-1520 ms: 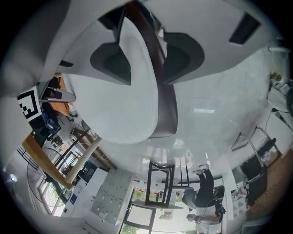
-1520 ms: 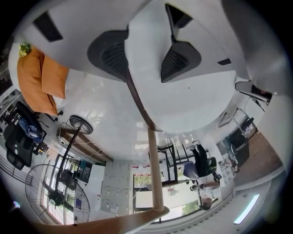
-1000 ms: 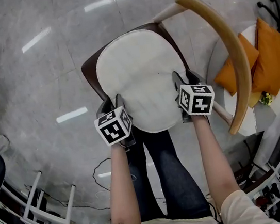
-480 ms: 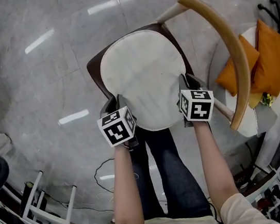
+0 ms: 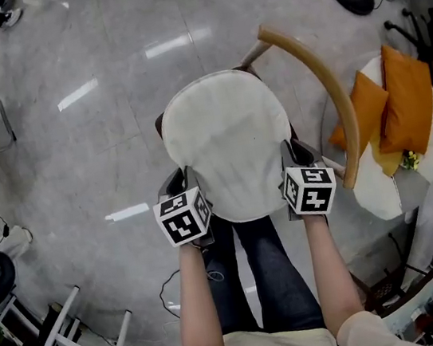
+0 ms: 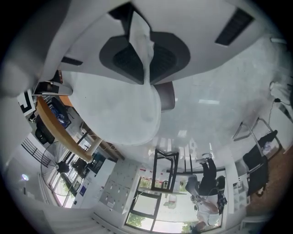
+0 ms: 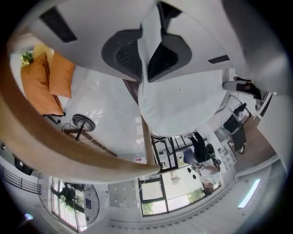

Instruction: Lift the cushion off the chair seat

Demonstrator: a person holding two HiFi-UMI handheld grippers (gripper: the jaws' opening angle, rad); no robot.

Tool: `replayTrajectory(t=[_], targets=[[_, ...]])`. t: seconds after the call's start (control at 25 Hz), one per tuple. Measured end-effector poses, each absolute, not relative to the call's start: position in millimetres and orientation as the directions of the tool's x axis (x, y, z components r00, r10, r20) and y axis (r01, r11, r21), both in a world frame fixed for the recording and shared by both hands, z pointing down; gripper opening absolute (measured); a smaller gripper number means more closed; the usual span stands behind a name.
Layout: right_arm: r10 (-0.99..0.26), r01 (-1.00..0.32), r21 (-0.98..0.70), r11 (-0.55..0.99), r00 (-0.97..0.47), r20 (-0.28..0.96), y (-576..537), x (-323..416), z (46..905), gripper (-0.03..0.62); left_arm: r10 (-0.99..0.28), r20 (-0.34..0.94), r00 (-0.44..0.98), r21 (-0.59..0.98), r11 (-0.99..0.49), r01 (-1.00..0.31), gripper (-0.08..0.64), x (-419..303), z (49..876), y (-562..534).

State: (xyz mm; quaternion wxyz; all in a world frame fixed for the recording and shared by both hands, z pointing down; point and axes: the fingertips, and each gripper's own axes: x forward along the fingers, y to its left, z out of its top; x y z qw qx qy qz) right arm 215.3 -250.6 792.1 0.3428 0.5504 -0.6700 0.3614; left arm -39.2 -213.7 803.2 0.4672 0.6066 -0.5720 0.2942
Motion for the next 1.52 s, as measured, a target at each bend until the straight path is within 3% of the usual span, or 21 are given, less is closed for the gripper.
replayTrajectory(t=[0.88, 1.52], targets=[[-0.828, -0.990, -0.098, 0.104, -0.141, 0.542, -173, 187, 431, 0.064, -0.756, 0.627, 0.189, 0.214, -0.066, -0.975, 0.058, -71, 444, -158], [-0.955, -0.990, -0.113, 0.079, -0.107, 0.276, -109, 165, 253, 0.066, -0.898, 0.374, 0.231, 0.156, -0.185, -0.970, 0.058, -94, 261, -121]])
